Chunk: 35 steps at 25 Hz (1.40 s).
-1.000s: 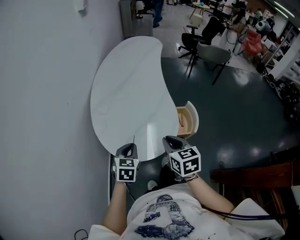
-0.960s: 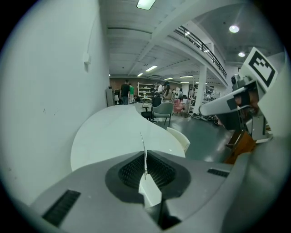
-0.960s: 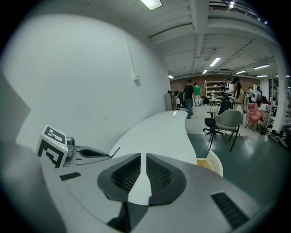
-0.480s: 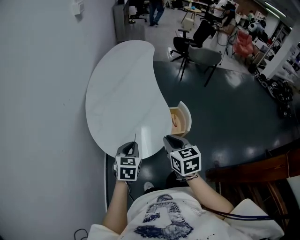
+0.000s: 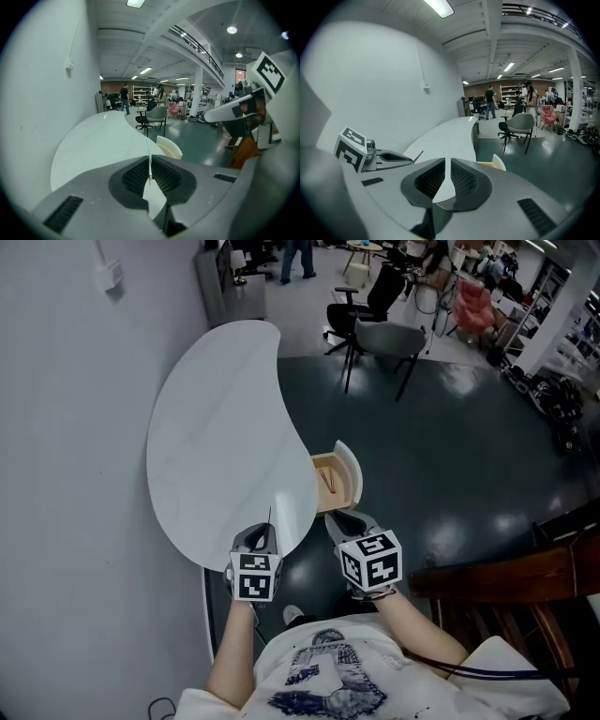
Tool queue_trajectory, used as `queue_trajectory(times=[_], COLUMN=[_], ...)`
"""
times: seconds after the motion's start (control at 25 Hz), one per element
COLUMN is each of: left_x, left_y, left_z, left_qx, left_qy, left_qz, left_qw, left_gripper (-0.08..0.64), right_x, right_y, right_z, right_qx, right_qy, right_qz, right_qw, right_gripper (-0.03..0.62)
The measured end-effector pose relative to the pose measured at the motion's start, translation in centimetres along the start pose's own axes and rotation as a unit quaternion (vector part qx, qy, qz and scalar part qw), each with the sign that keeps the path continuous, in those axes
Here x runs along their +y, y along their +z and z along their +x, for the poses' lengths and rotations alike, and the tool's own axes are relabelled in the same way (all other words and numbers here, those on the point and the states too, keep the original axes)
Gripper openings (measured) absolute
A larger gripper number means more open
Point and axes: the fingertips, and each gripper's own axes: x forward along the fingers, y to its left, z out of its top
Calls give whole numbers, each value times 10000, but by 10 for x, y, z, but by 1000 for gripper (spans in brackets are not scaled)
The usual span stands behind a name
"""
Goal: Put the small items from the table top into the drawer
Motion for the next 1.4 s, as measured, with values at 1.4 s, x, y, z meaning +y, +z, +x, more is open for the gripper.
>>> queue_trajectory(times=[1.4], left_x=[-221], left_y=[107], left_z=[200], left_qx=[392], left_qy=[383], left_qz=[-172], left_qw=[9984], left_gripper=[41], right_x=[-307], right_y=[10], right_z=[-28], right_qx=[97], right_qy=[656], right_qz=[247], right_qw=[9975], right_gripper=[52])
